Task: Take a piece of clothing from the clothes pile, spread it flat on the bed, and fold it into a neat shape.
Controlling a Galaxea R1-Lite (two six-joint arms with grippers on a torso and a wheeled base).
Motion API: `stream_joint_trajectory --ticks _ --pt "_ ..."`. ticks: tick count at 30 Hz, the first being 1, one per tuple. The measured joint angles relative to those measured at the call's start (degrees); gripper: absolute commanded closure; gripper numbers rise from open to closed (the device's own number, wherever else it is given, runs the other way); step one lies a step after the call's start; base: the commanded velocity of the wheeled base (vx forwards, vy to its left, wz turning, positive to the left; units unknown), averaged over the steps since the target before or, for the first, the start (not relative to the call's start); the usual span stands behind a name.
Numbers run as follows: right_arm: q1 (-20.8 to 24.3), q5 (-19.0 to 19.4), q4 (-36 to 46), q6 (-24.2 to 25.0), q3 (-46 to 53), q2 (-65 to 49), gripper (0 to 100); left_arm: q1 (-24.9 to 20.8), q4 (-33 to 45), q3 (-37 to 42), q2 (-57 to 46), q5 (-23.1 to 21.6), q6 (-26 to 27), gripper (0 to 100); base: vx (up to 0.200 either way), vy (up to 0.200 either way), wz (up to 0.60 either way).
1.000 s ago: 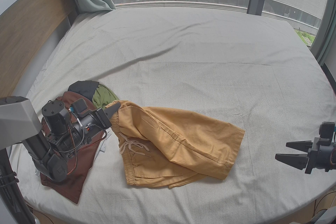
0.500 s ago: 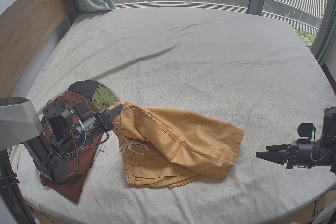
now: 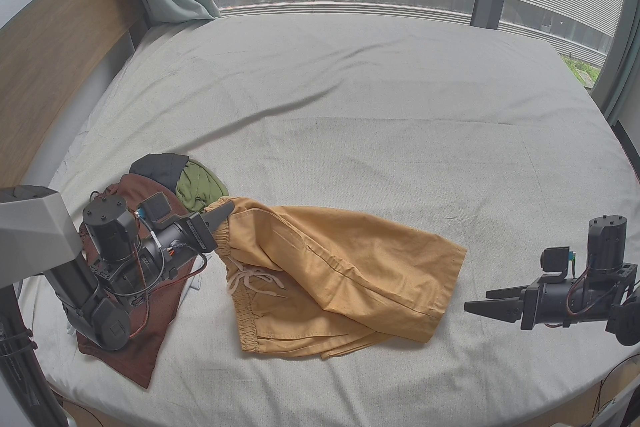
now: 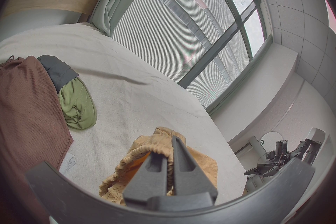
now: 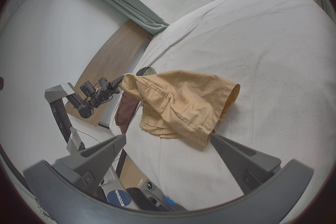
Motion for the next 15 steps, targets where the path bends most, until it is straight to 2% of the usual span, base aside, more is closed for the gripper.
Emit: stream_joint_trajectory --ticks 15 --pt "1.3 0.2 -20.3 2.0 4.4 15.2 0 0.3 0.0 0.2 0.2 -0.2 0.3 100 0.000 0.000 0.00"
